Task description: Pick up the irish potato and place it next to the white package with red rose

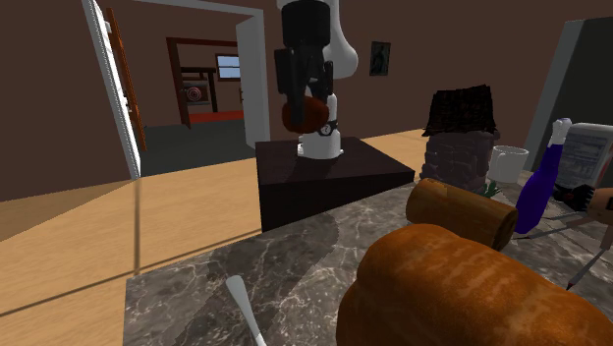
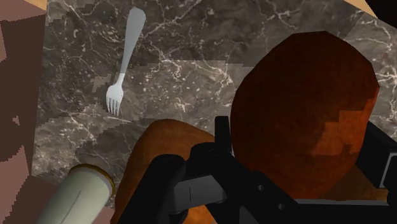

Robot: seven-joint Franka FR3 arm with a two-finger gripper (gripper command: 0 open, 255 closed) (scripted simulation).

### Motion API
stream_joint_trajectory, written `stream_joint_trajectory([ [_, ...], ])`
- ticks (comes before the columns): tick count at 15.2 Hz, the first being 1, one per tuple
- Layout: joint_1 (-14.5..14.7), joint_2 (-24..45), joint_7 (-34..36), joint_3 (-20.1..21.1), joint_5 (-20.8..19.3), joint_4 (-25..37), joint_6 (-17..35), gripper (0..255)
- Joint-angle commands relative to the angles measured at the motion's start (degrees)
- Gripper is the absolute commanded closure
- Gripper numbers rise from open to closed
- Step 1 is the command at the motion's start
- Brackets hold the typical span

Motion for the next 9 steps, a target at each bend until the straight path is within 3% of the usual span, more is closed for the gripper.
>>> stream_joint_trajectory([
  [1, -0.09, -0.97, 0.46, 0.12, -0.61, 0.81, -1.72, 255],
  [7, -0.25, -3.25, 1.54, 0.56, -1.83, 3.11, -6.12, 255],
  [9, 0.7, -4.76, 5.01, 2.5, -2.68, 1.44, -5.83, 255],
])
